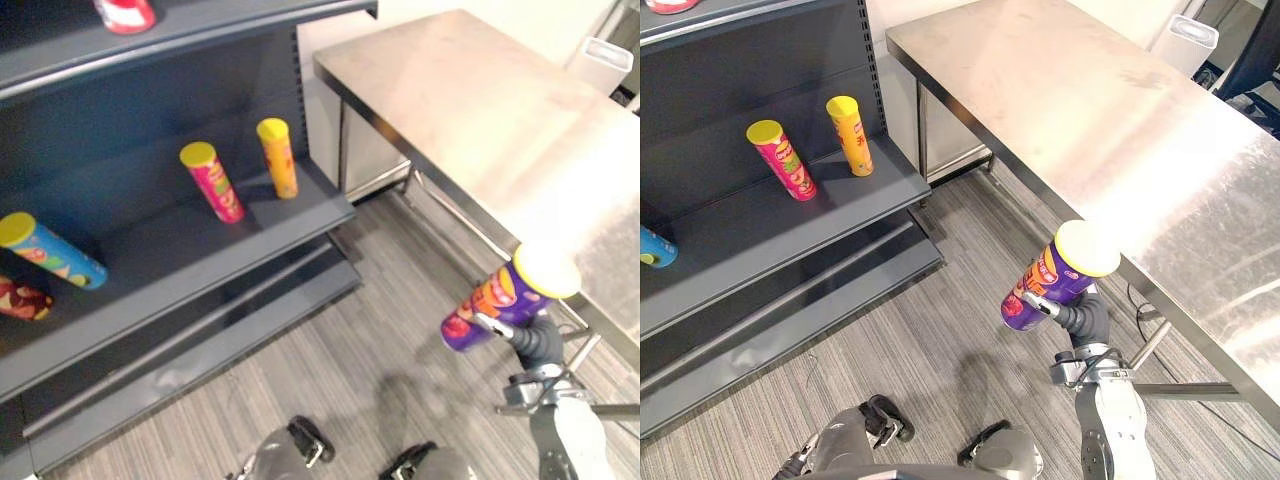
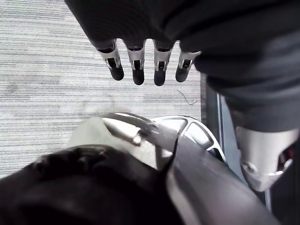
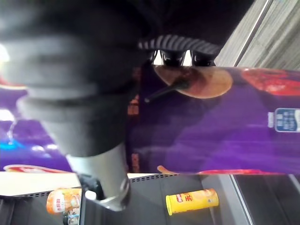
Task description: Put the gum and the chips on the shelf.
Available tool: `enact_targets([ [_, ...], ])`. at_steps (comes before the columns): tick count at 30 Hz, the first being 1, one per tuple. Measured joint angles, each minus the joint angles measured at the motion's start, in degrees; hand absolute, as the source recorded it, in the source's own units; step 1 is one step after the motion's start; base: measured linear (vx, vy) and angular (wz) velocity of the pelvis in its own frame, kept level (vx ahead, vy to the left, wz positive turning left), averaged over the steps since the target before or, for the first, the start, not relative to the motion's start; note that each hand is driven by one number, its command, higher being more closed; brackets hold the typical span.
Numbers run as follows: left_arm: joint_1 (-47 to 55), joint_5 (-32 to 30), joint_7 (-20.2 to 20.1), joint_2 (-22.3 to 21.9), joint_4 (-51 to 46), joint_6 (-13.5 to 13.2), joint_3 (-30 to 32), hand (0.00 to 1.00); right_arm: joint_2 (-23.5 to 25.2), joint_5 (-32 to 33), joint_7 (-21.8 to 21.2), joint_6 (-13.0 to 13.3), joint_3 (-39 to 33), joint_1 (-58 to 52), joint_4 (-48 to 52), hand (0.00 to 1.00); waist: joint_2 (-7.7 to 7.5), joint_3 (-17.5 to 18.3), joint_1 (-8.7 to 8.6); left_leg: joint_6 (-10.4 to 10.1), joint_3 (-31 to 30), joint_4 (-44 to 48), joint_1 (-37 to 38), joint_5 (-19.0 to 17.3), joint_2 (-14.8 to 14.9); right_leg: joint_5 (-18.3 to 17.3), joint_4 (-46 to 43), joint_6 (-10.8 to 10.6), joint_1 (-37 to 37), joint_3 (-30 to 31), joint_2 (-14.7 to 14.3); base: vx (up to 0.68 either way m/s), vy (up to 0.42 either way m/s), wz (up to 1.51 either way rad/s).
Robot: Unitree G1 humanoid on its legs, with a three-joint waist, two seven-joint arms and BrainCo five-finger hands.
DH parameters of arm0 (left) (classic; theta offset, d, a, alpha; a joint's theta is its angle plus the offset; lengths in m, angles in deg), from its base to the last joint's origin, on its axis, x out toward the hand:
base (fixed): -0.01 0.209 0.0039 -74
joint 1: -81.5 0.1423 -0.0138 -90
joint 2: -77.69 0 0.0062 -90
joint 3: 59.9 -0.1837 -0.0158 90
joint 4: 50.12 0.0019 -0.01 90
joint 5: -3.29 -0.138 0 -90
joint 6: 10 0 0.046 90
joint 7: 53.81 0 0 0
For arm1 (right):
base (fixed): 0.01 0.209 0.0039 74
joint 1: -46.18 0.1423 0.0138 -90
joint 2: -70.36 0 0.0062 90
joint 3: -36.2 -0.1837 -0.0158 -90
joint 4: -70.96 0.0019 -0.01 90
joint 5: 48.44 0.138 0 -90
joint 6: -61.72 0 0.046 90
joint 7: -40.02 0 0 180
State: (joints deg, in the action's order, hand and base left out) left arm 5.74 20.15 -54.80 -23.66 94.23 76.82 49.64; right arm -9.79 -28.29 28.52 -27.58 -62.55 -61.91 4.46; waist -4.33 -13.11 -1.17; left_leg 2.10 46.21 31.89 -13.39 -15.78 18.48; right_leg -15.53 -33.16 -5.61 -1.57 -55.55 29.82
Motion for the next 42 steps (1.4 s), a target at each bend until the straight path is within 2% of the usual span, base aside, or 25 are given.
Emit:
enact_targets([
  [3,-0.4,-0.3,0.2,-0.1,0.1,0.0,0.0,0.0,0.0,-0.1,0.0,0.0,-0.1,-0.6,0.0,1.0,0.01,0.0,-0.03,0.4,-2.2,0.2,-0.9,-1.2,-2.0,0.5,-0.1,-0.1,2.2,-2.4,1.4,0.04,0.1,0.44],
  [4,-0.4,-0.3,0.2,-0.1,0.1,0.0,0.0,0.0,0.0,-0.1,-0.1,0.0,-0.1,-1.1,0.0,1.0,0.0,0.0,-0.14,0.4,-3.6,0.0,-1.0,-2.4,-3.5,1.2,-1.1,1.2,3.3,-2.9,2.5,0.05,0.161,0.77],
  [6,-0.5,-0.3,0.2,-0.1,-0.2,0.1,-0.5,0.0,-0.1,-0.2,-0.1,0.0,-0.3,-2.2,-0.1,1.0,0.32,0.1,-0.51,1.4,-6.5,-0.2,-0.6,-3.6,-5.9,4.6,-6.5,6.6,2.5,3.0,4.7,0.08,0.215,0.94],
  [7,-0.4,-0.3,0.2,0.2,-0.6,0.2,-1.4,0.0,0.0,-0.2,-0.1,-0.1,-0.3,-3.3,-0.2,1.0,0.6,0.1,-0.59,2.0,-8.8,-0.2,0.1,-4.3,-7.4,9.3,-11.7,13.5,-0.6,12.7,5.5,0.14,0.246,1.17],
  [8,-0.4,-0.3,0.4,0.4,-1.3,0.2,-2.2,0.0,0.2,-0.2,-0.3,-0.1,-0.1,-5.0,-0.2,1.0,0.95,0.1,-1.47,2.4,-11.7,-0.1,0.8,-5.3,-8.7,12.3,-16.2,15.6,-4.2,24.5,4.1,0.15,0.23,1.26],
  [9,-0.3,-0.3,0.6,0.5,-1.8,0.3,-2.9,0.0,0.6,-0.3,-0.4,-0.2,0.1,-5.6,-0.2,1.0,1.31,0.0,-1.87,2.4,-13.1,0.0,0.9,-5.7,-9.3,11.4,-17.7,14.0,-5.8,30.5,2.1,0.2,0.177,1.29],
  [10,-0.5,-0.3,0.8,0.7,-2.0,0.3,-3.7,0.0,1.8,-1.4,-0.8,-0.2,0.3,-6.2,-0.1,1.0,1.34,0.0,-2.6,2.9,-14.9,0.0,1.6,-5.7,-9.9,8.8,-19.1,9.6,-8.4,40.4,-2.6,0.19,0.112,0.96],
  [12,-0.4,-0.3,0.9,1.4,-1.8,0.6,-4.7,0.0,3.9,-2.2,-1.5,-0.4,0.3,-6.6,0.0,1.0,1.39,0.0,-3.3,2.9,-16.8,-1.2,3.1,-5.6,-11.1,5.3,-16.3,5.9,-10.9,47.5,-8.0,0.25,0.119,0.71],
  [13,-0.4,-0.3,1.0,1.6,-1.9,0.6,-5.7,0.0,4.5,-2.1,-1.6,-0.4,0.3,-6.9,0.3,1.0,1.53,0.0,-3.27,2.8,-17.0,-2.2,4.0,-5.5,-11.3,3.3,-10.8,3.4,-12.3,49.8,-11.0,0.22,0.095,0.33],
  [16,-0.7,-0.3,1.1,2.2,-1.9,0.6,-8.0,0.0,4.5,-2.0,-1.5,-0.4,0.0,-7.4,0.3,1.0,1.73,0.0,-3.57,2.6,-18.7,-3.2,4.7,-5.5,-12.1,3.3,2.8,1.3,-13.7,52.5,-16.1,0.17,-0.014,0.36],
  [17,-0.9,-0.4,1.2,2.6,-2.0,0.5,-8.8,0.0,4.3,-2.0,-1.4,-0.4,-0.2,-8.4,0.4,1.0,1.27,0.2,-3.53,2.2,-20.3,-2.9,5.0,-5.6,-12.9,4.9,6.5,-0.9,-13.8,53.2,-17.3,0.17,-0.135,0.64],
  [18,-0.9,-0.4,1.2,2.8,-2.0,0.5,-9.0,0.0,4.3,-1.9,-1.4,-0.4,-0.2,-8.9,0.5,1.0,1.03,0.1,-3.47,1.9,-20.8,-2.8,5.3,-5.7,-13.3,5.7,7.7,-1.8,-13.4,53.1,-17.3,0.17,-0.17,0.73],
  [19,-1.1,-0.4,1.4,2.6,-1.8,0.5,-9.1,0.0,3.4,-1.7,-1.3,-0.6,-0.3,-9.2,0.3,1.0,1.68,-0.2,-3.5,1.0,-22.6,-2.7,6.0,-5.9,-13.1,5.6,8.6,-3.0,-11.7,52.4,-17.7,0.11,-0.124,0.45],
  [22,-1.0,-0.8,1.7,1.8,-1.6,0.4,-8.8,0.0,1.5,-1.1,-1.7,-0.8,0.7,-7.7,0.4,1.0,2.52,0.0,-3.12,-1.4,-25.3,-5.6,6.2,-4.3,-12.6,6.0,12.7,-3.2,-9.2,50.0,-19.0,0.09,-0.137,0.32],
  [26,-1.0,-1.6,1.9,1.6,0.0,0.4,-7.3,0.0,1.2,1.3,-2.0,-0.8,0.6,-5.8,0.9,1.0,2.3,0.4,-2.94,-3.6,-28.2,-10.9,7.1,-0.9,-11.3,8.3,19.2,-1.2,-5.6,46.4,-21.6,0.07,-0.162,0.26],
  [28,-0.9,-1.9,1.8,1.4,0.3,0.6,-7.3,0.0,-0.1,1.8,-2.8,-0.8,1.2,-5.4,0.9,1.0,2.17,0.6,-2.22,-4.2,-28.3,-13.7,8.5,0.7,-11.2,9.2,21.8,-0.6,-4.1,46.1,-22.3,0.07,-0.148,0.13],
  [32,-0.8,-2.4,1.6,1.3,0.3,0.6,-7.2,0.0,-3.9,2.6,-4.8,-0.8,4.0,-4.1,1.0,1.0,2.12,1.2,-1.68,-4.9,-29.7,-18.3,9.8,3.4,-11.6,10.8,25.9,0.3,-2.0,44.8,-23.2,0.04,-0.078,0.16],
  [37,-0.7,-4.1,0.6,1.3,0.3,0.6,-6.8,0.0,-11.2,2.5,-6.6,-0.7,9.6,3.2,2.0,1.0,1.86,2.1,-1.29,-5.1,-31.4,-24.0,11.3,7.2,-12.6,12.2,29.0,0.7,-0.8,43.9,-23.5,-0.01,-0.044,0.17],
  [39,-0.9,-4.2,0.5,1.4,0.4,0.6,-6.8,0.0,-12.2,2.6,-6.8,-0.4,12.3,6.0,1.9,1.0,1.89,2.6,-0.39,-5.2,-31.9,-25.4,11.8,8.1,-12.8,12.5,29.6,0.9,-0.2,43.5,-23.6,-0.04,-0.028,0.16],
  [42,-0.7,-4.3,0.1,1.8,0.5,0.6,-7.1,0.0,-12.7,3.6,-7.7,1.2,19.6,12.4,-4.3,1.0,1.34,3.8,0.31,-5.2,-33.0,-27.4,11.8,10.0,-13.2,13.3,30.7,1.1,-0.1,42.5,-23.6,-0.05,-0.019,0.18],
])
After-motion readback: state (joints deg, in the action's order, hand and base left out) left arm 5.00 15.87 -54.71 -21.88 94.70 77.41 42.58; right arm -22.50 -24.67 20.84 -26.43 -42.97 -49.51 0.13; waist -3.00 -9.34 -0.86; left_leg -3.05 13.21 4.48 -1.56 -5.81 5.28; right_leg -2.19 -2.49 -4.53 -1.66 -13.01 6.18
